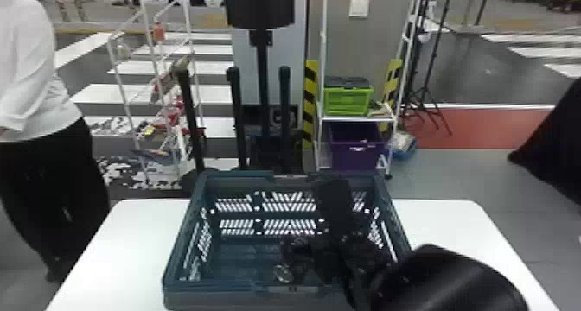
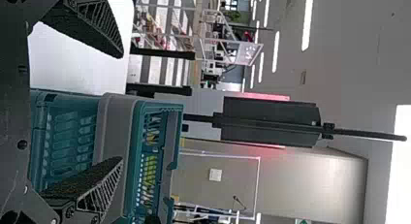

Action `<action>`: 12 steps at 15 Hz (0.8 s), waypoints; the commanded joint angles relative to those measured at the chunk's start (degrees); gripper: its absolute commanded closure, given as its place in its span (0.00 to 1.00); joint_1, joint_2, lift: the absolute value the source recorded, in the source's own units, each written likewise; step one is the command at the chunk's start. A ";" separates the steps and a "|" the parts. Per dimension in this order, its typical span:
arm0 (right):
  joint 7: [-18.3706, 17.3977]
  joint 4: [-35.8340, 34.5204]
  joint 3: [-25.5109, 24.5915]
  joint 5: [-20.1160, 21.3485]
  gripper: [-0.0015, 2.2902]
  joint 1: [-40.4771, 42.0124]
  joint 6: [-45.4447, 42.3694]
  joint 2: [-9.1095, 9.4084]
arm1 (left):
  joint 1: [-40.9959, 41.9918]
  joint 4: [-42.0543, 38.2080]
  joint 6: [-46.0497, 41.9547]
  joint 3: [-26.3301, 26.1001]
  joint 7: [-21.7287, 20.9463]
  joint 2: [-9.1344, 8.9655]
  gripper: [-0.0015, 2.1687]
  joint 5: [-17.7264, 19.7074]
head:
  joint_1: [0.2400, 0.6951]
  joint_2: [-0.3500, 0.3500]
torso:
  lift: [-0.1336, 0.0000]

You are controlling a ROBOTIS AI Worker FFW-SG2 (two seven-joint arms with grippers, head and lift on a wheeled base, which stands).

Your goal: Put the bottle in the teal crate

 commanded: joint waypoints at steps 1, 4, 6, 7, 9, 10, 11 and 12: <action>-0.11 -6.19 -1.66 0.60 0.02 6.07 -6.52 -2.50 | -0.08 0.11 0.00 0.00 0.01 0.03 0.06 0.00 | 0.57 0.50 | 1.00; -0.11 -10.41 -4.12 0.60 0.02 14.77 -20.93 -5.40 | -0.44 0.29 0.00 -0.18 -0.17 0.03 0.06 0.00 | 0.57 0.50 | 1.00; -0.11 -12.35 -5.96 0.69 0.02 21.54 -30.60 -6.01 | -0.52 0.37 0.18 -0.26 -0.17 0.03 0.06 0.00 | 0.57 0.50 | 1.00; -0.11 -12.61 -6.67 0.69 0.02 24.44 -35.70 -6.37 | -0.52 0.29 0.18 -0.26 -0.17 0.03 0.06 0.00 | 0.57 0.50 | 1.00; -0.11 -12.61 -8.25 0.78 0.02 30.50 -46.95 -6.54 | -0.61 0.11 0.18 -0.26 0.01 0.03 0.06 0.00 | 0.57 0.50 | 1.00; -0.20 -12.44 -9.04 0.78 0.02 32.88 -51.34 -6.54 | -0.61 0.11 0.18 -0.26 -0.17 0.03 0.06 0.09 | 0.57 0.50 | 1.00; -0.28 -12.44 -10.01 0.78 0.02 35.34 -55.03 -6.45 | -0.52 0.02 0.18 -0.26 0.01 0.03 0.06 0.00 | 0.57 0.50 | 1.00; -0.46 -12.44 -10.97 0.69 0.02 37.62 -58.20 -6.37 | -0.52 -0.15 0.35 -0.26 -0.17 0.03 0.06 0.00 | 0.57 0.50 | 1.00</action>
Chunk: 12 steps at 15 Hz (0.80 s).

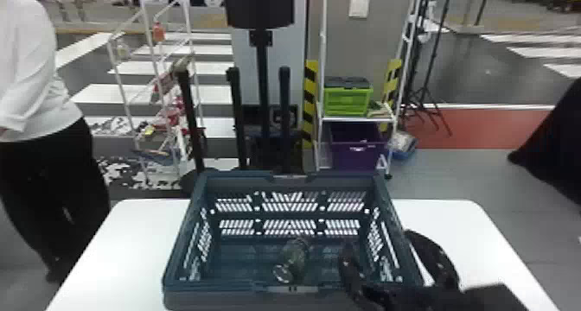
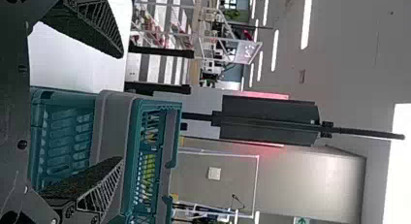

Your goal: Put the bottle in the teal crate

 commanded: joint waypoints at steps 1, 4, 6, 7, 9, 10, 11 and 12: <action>-0.12 0.13 -2.22 -0.08 0.02 5.33 -7.18 0.38 | 0.07 -0.18 0.17 0.00 -0.07 0.00 0.06 -0.04 | 0.57 0.50 | 1.00; -1.00 1.36 -5.12 -0.17 0.02 10.69 -12.28 0.64 | -0.02 -0.09 0.35 0.00 -0.07 0.09 0.06 0.05 | 0.57 0.50 | 1.00; -1.00 2.06 -6.00 -0.17 0.02 13.86 -15.97 0.73 | -0.02 0.00 0.52 0.00 0.10 0.09 0.06 0.05 | 0.57 0.50 | 1.00; -1.00 2.59 -6.52 -0.17 0.02 15.00 -17.38 0.73 | -0.10 -0.09 0.52 -0.09 -0.07 0.09 0.06 0.05 | 0.57 0.50 | 1.00; -0.64 4.17 -7.31 -0.17 0.02 17.11 -21.25 0.64 | -0.02 -0.27 0.52 0.00 0.10 0.09 0.06 0.05 | 0.57 0.50 | 1.00; -0.03 4.79 -7.93 -0.08 0.02 17.90 -22.30 0.64 | -0.02 -0.27 0.52 0.18 0.10 0.09 0.06 0.05 | 0.57 0.50 | 1.00; 1.90 5.58 -8.81 -0.08 0.02 18.69 -23.18 0.64 | -0.02 -0.27 0.70 0.18 0.10 0.18 0.06 0.14 | 0.57 0.50 | 1.00; 2.69 6.46 -9.60 -0.17 0.02 19.75 -25.99 0.64 | -0.02 -0.36 0.87 0.18 0.10 0.18 0.06 0.14 | 0.57 0.50 | 1.00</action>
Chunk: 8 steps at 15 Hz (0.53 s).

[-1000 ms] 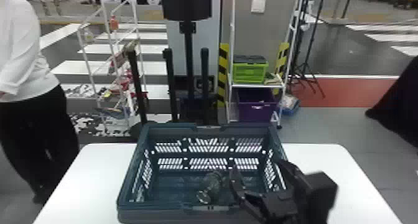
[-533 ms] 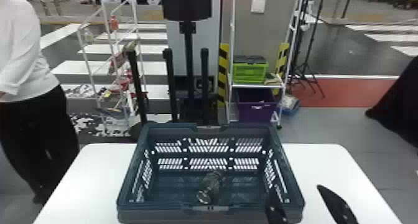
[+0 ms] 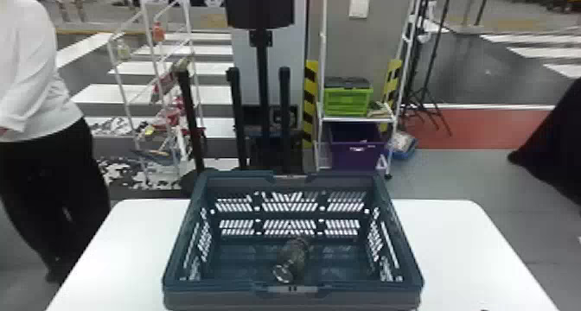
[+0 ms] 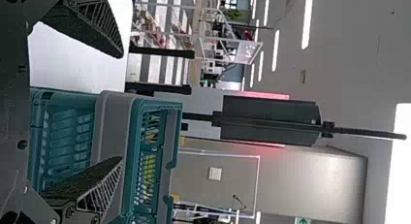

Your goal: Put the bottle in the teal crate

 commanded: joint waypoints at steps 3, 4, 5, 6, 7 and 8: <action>2.27 2.06 -2.07 0.03 0.02 3.65 -4.85 -0.01 | 0.00 -0.34 0.41 0.01 0.00 0.12 0.06 -0.06 | 0.57 0.50 | 1.00; 2.27 2.41 -2.07 0.03 0.02 4.08 -5.02 -0.01 | 0.00 -0.43 0.41 0.01 0.00 0.12 0.06 0.03 | 0.57 0.50 | 1.00; 2.27 2.59 -2.15 0.03 0.02 4.35 -5.20 -0.01 | 0.00 -0.61 0.41 0.01 -0.18 0.12 0.06 -0.06 | 0.57 0.50 | 1.00; 2.27 2.67 -2.24 0.03 0.02 4.35 -5.20 -0.01 | 0.00 -0.69 0.59 0.01 -0.18 0.12 0.06 -0.06 | 0.57 0.50 | 1.00; 2.27 2.67 -2.33 0.03 0.02 4.44 -5.20 -0.01 | 0.09 -0.96 0.59 -0.07 -0.18 0.21 0.06 -0.06 | 0.57 0.50 | 1.00; 2.27 2.67 -2.50 0.03 0.02 4.44 -5.20 0.08 | 0.18 -1.05 0.76 -0.07 0.00 0.21 0.06 -0.06 | 0.57 0.50 | 1.00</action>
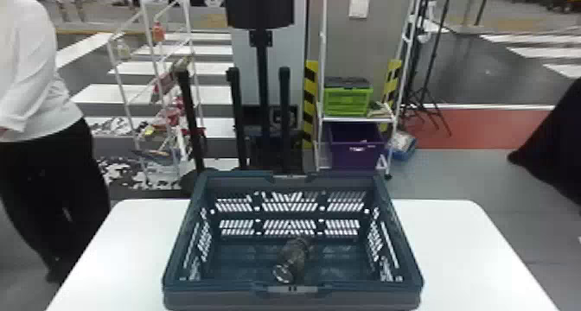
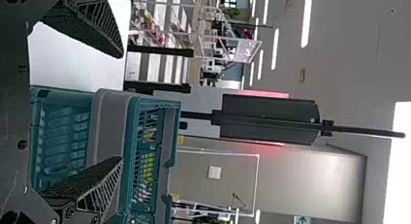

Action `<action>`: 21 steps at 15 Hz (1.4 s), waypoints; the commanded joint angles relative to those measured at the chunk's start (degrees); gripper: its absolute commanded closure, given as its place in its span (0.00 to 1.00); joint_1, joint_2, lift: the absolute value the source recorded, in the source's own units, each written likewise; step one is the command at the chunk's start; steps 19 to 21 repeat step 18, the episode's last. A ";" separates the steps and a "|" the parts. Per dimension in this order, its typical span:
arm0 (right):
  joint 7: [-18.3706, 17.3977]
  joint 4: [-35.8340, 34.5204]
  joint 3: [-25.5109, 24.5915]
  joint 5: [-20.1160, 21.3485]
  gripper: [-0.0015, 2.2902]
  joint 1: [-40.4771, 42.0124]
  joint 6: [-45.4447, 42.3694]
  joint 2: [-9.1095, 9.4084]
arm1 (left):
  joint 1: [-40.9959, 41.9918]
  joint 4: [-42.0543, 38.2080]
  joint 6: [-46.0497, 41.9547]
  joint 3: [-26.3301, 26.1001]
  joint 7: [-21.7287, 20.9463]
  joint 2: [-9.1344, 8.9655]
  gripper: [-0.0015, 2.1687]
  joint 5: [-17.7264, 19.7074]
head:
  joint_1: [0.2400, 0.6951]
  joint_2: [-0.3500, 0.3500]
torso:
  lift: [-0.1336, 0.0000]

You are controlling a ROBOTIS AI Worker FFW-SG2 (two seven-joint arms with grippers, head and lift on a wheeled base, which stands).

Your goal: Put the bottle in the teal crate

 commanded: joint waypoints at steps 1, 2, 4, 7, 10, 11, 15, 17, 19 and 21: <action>0.00 0.03 -0.28 0.01 0.02 0.07 -0.01 -0.01 | 0.31 -0.38 0.14 -0.03 0.11 0.03 0.06 -0.09 | 0.57 0.50 | 1.00; 0.00 0.03 -0.28 0.01 0.02 0.07 0.16 -0.01 | 0.39 -0.55 0.14 -0.03 0.11 0.03 0.06 -0.09 | 0.57 0.50 | 1.00; 0.00 0.12 -0.28 0.01 0.02 0.25 0.16 -0.01 | 0.75 -0.82 0.14 -0.03 0.11 0.12 0.06 -0.18 | 0.57 0.50 | 1.00; 0.09 0.12 -0.28 0.01 0.02 0.42 0.16 -0.09 | 1.01 -1.35 0.14 -0.03 0.11 0.21 0.06 -0.53 | 0.57 0.50 | 1.00; 0.53 0.12 -0.28 0.01 0.02 0.60 0.16 -0.01 | 1.10 -1.79 0.67 -0.03 0.11 0.21 0.06 -0.62 | 0.57 0.50 | 1.00; 0.53 0.20 -0.28 0.01 0.02 0.69 -0.01 -0.01 | 1.10 -1.79 0.67 -0.03 0.11 0.21 0.06 -0.62 | 0.57 0.50 | 1.00; 0.53 0.20 -0.45 -0.08 0.02 1.04 -0.19 0.08 | 1.19 -1.61 0.67 -0.03 0.11 0.21 0.06 -0.62 | 0.57 0.50 | 1.00; 0.53 0.29 -0.45 0.01 0.02 1.13 -0.71 0.08 | 1.36 -1.70 0.49 -0.03 0.11 0.21 0.06 -0.62 | 0.57 0.50 | 1.00; 0.53 0.38 -0.45 -0.08 0.02 1.13 -0.71 0.17 | 1.36 -1.70 0.49 -0.03 0.11 0.21 0.06 -0.70 | 0.57 0.50 | 1.00; 0.53 0.38 -0.45 -0.08 0.02 1.13 -0.71 0.17 | 1.36 -1.70 0.49 -0.03 0.11 0.21 0.06 -0.70 | 0.57 0.50 | 1.00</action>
